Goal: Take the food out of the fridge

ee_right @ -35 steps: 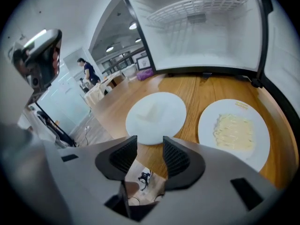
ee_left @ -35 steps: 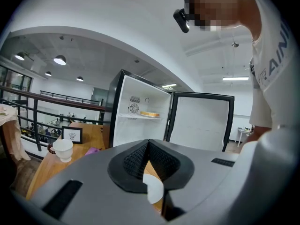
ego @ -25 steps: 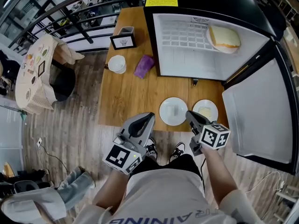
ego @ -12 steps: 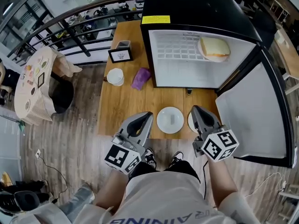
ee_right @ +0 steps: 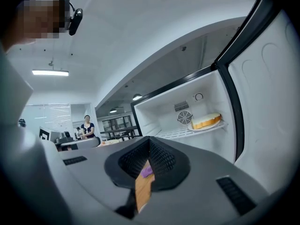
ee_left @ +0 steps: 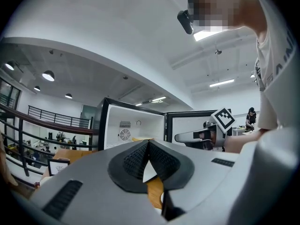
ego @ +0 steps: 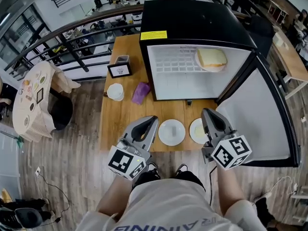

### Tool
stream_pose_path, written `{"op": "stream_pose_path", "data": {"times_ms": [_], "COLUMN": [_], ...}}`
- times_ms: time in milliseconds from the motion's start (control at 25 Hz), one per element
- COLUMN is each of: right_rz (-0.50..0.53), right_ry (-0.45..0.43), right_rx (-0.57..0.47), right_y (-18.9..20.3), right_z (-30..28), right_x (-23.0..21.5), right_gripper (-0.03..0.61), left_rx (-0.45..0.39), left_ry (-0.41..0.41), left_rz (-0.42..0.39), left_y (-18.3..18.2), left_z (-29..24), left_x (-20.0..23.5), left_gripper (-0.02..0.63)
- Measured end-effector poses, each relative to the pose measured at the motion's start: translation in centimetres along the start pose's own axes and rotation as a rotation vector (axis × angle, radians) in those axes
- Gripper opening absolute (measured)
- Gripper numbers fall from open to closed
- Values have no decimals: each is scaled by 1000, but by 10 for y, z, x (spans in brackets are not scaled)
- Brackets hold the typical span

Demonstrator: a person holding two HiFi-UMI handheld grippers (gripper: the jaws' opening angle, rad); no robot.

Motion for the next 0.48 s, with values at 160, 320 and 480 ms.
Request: {"op": "stream_pose_path", "data": {"times_ms": [160,320,480], "right_rz": [-7,-12,-40], "right_ry": [7,10,13], "right_rx": [-11,-8,-9], "right_y": [-2,-1,-1], "right_z": [0,-2,-3], "right_x": [-3,-3,-6], "right_gripper": [20,20,20], "left_rx": [-4,-2,-18], "left_ry": [15,18,14], "left_rz": [-17,-22,-7], "left_y": [-4,-4,-5], "left_z": [-5,-6,-5], "left_x": [1,2,3], "left_gripper": [8,8,8]}}
Point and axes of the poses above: the fingertips, and each gripper's own axes: z backward along the fingers, x to its left, y out of its underside, the point moved 10 cm from there along z, backward along the fingers, and after that the axes turned 11 degrees about y, right-handed, at the moved point
